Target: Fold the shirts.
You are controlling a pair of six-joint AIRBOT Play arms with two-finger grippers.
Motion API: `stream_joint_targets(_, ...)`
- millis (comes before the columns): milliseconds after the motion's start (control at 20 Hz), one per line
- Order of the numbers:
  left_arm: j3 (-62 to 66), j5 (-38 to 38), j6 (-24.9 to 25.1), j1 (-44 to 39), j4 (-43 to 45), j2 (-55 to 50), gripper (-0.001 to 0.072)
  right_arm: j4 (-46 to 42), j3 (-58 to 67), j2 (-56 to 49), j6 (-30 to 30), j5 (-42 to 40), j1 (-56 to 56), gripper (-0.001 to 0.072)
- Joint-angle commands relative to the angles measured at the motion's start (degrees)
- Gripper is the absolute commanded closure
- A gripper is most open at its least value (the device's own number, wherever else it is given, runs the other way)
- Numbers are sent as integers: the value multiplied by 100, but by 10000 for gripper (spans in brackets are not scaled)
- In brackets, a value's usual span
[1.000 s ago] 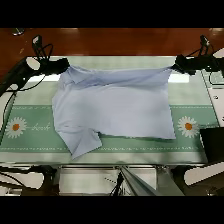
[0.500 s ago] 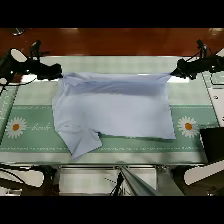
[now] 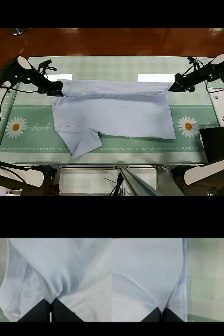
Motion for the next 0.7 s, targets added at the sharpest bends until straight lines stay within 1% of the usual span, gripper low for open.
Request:
stream_joint_targets(0, -37, -160, -2, 4, 289, -11, 681, -275, -85, -4, 24, 179, -4, 692)
stream_joint_targets(200, -37, -197, -2, 4, 509, -11, 681, -852, -85, -2, 197, 461, -4, 692)
stream_joint_targets(500, -37, -214, -42, -2, 509, -11, 680, -872, -85, -4, 236, 417, 94, 691)
stream_joint_targets(550, -37, -214, -195, -2, 509, -9, 615, -885, -85, -4, 267, 367, 129, 665)
stream_joint_targets(600, -35, -249, -308, -4, 507, -9, 290, -887, -85, -2, 315, 321, 173, 447)
stream_joint_targets(650, -33, -363, -369, -9, 511, -9, 13, -870, -85, -2, 337, 334, 210, 98)
